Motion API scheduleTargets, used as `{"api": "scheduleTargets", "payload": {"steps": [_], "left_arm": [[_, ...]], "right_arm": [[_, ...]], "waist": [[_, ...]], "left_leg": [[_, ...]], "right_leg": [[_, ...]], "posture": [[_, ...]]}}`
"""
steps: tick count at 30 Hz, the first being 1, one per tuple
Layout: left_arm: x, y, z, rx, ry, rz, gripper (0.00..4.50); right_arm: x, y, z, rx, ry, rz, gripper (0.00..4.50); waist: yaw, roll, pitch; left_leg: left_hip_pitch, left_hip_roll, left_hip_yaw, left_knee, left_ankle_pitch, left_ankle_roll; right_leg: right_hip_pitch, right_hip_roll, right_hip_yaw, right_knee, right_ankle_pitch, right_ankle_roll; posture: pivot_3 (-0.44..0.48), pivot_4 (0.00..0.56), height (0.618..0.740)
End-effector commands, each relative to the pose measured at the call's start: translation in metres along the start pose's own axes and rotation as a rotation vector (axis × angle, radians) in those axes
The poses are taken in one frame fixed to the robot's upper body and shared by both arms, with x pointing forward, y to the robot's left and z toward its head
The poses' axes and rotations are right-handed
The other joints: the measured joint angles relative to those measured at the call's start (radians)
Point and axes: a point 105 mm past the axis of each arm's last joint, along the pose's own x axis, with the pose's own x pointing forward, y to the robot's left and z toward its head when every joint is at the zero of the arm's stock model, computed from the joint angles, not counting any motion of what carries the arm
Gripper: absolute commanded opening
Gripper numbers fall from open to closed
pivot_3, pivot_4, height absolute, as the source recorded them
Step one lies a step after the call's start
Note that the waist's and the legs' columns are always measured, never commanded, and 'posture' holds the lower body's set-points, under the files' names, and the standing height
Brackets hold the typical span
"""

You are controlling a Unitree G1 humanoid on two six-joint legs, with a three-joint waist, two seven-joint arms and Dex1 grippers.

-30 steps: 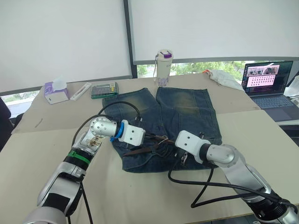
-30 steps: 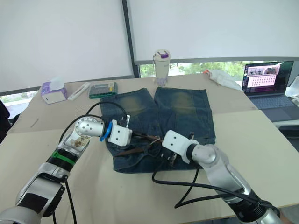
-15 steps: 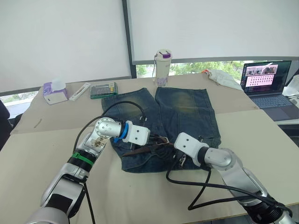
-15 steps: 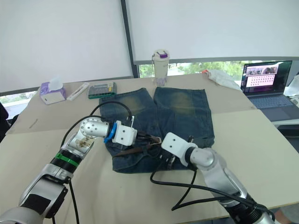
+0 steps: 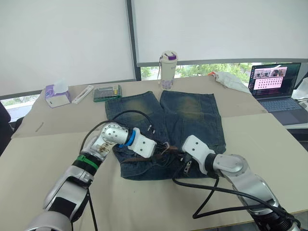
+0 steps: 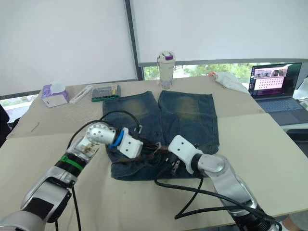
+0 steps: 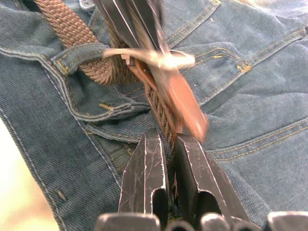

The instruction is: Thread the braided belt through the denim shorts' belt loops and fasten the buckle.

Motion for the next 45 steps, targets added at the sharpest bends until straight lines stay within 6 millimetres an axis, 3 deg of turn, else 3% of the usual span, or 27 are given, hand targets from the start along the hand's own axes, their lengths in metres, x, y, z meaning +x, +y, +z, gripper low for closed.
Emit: {"api": "scheduleTargets", "payload": {"steps": [1, 2, 4, 7, 12, 18, 26, 31, 33, 39, 40, 42, 45], "left_arm": [[0.014, 0.002, 0.012, -0.088, -0.071, 0.052, 0.00], [0.016, 0.001, 0.012, -0.129, -0.079, 0.068, 0.00], [0.017, -0.001, 0.012, -0.187, -0.087, 0.089, 0.00], [0.017, -0.004, 0.011, -0.219, -0.081, 0.101, 0.00], [0.017, -0.004, 0.012, -0.261, -0.091, 0.121, 0.00], [0.020, -0.003, 0.015, -0.283, -0.106, 0.129, 0.00], [0.022, -0.004, 0.018, -0.287, -0.113, 0.138, 0.00], [0.023, -0.005, 0.020, -0.300, -0.129, 0.148, 0.00], [0.020, -0.002, 0.024, -0.403, -0.185, 0.169, 0.00], [-0.016, 0.001, 0.028, -0.889, -0.362, 0.256, 2.08], [-0.030, -0.010, 0.021, -1.024, -0.379, 0.254, 2.37], [-0.047, -0.027, 0.017, -1.173, -0.389, 0.232, 2.37], [-0.047, -0.050, 0.006, -1.232, -0.271, 0.221, 1.58]], "right_arm": [[-0.001, 0.006, 0.024, -0.027, -0.104, 0.015, 0.02], [-0.003, 0.008, 0.024, -0.023, -0.110, 0.021, 0.02], [-0.012, 0.013, 0.021, -0.029, -0.098, 0.052, 0.99], [-0.029, 0.005, 0.023, -0.040, -0.103, 0.006, 1.97], [-0.052, -0.005, 0.027, -0.061, -0.101, -0.021, 1.97], [-0.040, -0.017, 0.011, -0.209, 0.015, -0.049, 1.97], [-0.024, -0.023, 0.011, -0.267, 0.034, -0.040, 1.97], [-0.018, -0.025, 0.015, -0.283, 0.024, -0.045, 0.51], [-0.018, -0.024, 0.013, -0.287, 0.032, -0.038, 0.06], [-0.029, -0.025, 0.007, -0.256, 0.048, -0.071, 0.00], [-0.034, -0.026, 0.003, -0.246, 0.063, -0.089, 0.00], [-0.041, -0.028, -0.002, -0.235, 0.083, -0.114, 0.00], [-0.048, -0.030, -0.005, -0.212, 0.091, -0.141, 0.00]], "waist": [[-0.004, 0.000, 0.000], [-0.005, 0.000, 0.000], [-0.003, 0.000, 0.000], [0.006, 0.000, 0.000], [0.014, 0.000, 0.000], [0.016, 0.000, 0.000], [0.017, 0.000, 0.000], [0.018, 0.000, 0.000], [0.017, 0.000, 0.000], [0.013, 0.000, 0.000], [0.012, 0.000, 0.000], [0.004, 0.001, -0.001], [0.007, 0.001, -0.001]], "left_leg": [[0.000, 0.000, 0.000, 0.000, 0.000, 0.000], [0.000, 0.000, 0.000, 0.000, 0.000, 0.000], [0.000, 0.000, -0.001, 0.000, 0.000, 0.000], [0.000, 0.000, -0.001, 0.000, 0.000, 0.000], [0.001, 0.000, 0.000, 0.002, -0.001, 0.001], [0.000, 0.000, 0.001, 0.002, 0.000, 0.001], [0.000, 0.001, 0.001, 0.002, 0.000, 0.001], [0.000, 0.001, 0.001, 0.002, 0.000, 0.001], [0.000, 0.001, 0.001, 0.002, 0.000, 0.001], [0.000, 0.001, 0.000, 0.002, 0.000, 0.001], [0.000, 0.001, 0.000, 0.002, 0.000, 0.001], [0.001, 0.002, 0.000, 0.001, 0.000, 0.001], [0.002, 0.002, 0.000, 0.000, 0.000, 0.001]], "right_leg": [[0.000, 0.000, 0.000, 0.000, 0.000, 0.000], [0.000, 0.000, 0.000, 0.000, 0.000, 0.000], [0.000, 0.000, 0.000, 0.001, 0.000, 0.000], [0.000, -0.001, 0.000, 0.000, 0.000, 0.000], [0.002, -0.001, 0.000, -0.002, 0.000, 0.000], [0.001, -0.001, 0.000, -0.002, 0.000, 0.000], [0.001, -0.001, 0.000, -0.002, 0.000, 0.000], [0.000, -0.001, 0.000, -0.002, 0.000, 0.000], [0.000, -0.002, 0.001, -0.001, 0.000, 0.000], [0.000, -0.001, 0.000, 0.000, 0.000, 0.000], [0.000, -0.001, 0.000, 0.000, 0.000, 0.000], [0.000, 0.000, 0.000, 0.000, 0.000, 0.000], [0.000, 0.000, 0.001, 0.000, 0.000, 0.000]], "posture": [[0.000, 0.150, 0.740], [0.000, 0.150, 0.740], [0.000, 0.150, 0.740], [0.000, 0.150, 0.740], [0.000, 0.150, 0.740], [0.000, 0.150, 0.740], [0.000, 0.150, 0.740], [0.000, 0.150, 0.740], [0.000, 0.150, 0.740], [0.000, 0.150, 0.740], [0.000, 0.150, 0.740], [0.000, 0.150, 0.740], [0.000, 0.150, 0.740]]}}
